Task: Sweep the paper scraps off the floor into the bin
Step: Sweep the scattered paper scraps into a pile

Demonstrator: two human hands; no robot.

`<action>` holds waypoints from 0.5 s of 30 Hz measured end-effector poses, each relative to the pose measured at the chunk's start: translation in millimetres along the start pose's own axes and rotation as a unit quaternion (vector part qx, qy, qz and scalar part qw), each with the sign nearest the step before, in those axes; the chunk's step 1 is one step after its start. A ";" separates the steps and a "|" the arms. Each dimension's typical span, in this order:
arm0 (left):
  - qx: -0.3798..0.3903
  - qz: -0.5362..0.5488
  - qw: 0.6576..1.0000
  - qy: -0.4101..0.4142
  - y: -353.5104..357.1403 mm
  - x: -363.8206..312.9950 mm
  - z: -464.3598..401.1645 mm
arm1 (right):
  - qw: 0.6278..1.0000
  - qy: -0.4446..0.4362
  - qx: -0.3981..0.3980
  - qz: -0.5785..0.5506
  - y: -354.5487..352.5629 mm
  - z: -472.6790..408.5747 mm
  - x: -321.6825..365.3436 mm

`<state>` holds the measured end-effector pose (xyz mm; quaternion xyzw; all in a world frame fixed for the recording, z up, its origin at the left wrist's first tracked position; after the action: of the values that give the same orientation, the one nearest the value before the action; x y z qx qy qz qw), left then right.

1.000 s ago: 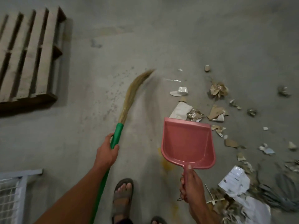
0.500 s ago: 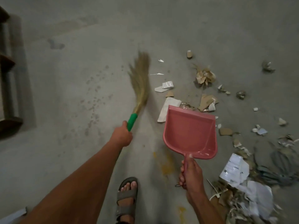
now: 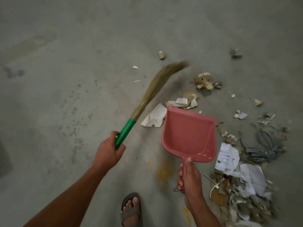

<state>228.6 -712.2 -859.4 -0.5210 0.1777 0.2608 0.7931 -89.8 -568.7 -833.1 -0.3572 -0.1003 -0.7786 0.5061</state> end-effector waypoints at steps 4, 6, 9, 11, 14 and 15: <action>-0.042 0.007 0.999 0.000 -20.4 -26.1 -55.0 | 1.000 -0.003 -0.012 -0.021 -5.7 -2.6 -2.5; -0.041 -0.004 0.999 -0.011 -20.5 -47.2 -91.5 | 1.000 -0.002 -0.017 -0.023 -9.2 -6.9 -6.3; 0.009 -0.042 0.998 -0.044 -8.5 -77.0 -150.7 | 0.999 0.005 -0.027 -0.031 -16.0 -13.3 -14.7; 0.056 -0.082 0.993 -0.060 2.1 -95.4 -180.5 | 0.998 0.011 -0.034 -0.042 -22.4 -16.5 -20.9; 0.106 -0.161 0.981 -0.032 23.0 -119.8 -196.6 | 0.997 0.015 -0.045 -0.053 -35.4 -19.0 -29.6; 0.116 -0.181 0.977 -0.013 31.4 -126.9 -194.9 | 0.997 0.015 -0.049 -0.054 -40.0 -19.0 -32.3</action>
<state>106.2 -910.2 -889.0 -0.4459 0.0987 0.0975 0.8843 -125.4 -536.7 -859.9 -0.3635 -0.0735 -0.8143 0.4465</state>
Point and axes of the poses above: each hand's wrist, its own z-axis away from the middle knuckle, its own y-axis out of the palm, x = y × z, the point moved 7 cm from there along -z, towards the middle knuckle, and after that the axes turned 2 degrees about z, right-handed, at the moved point
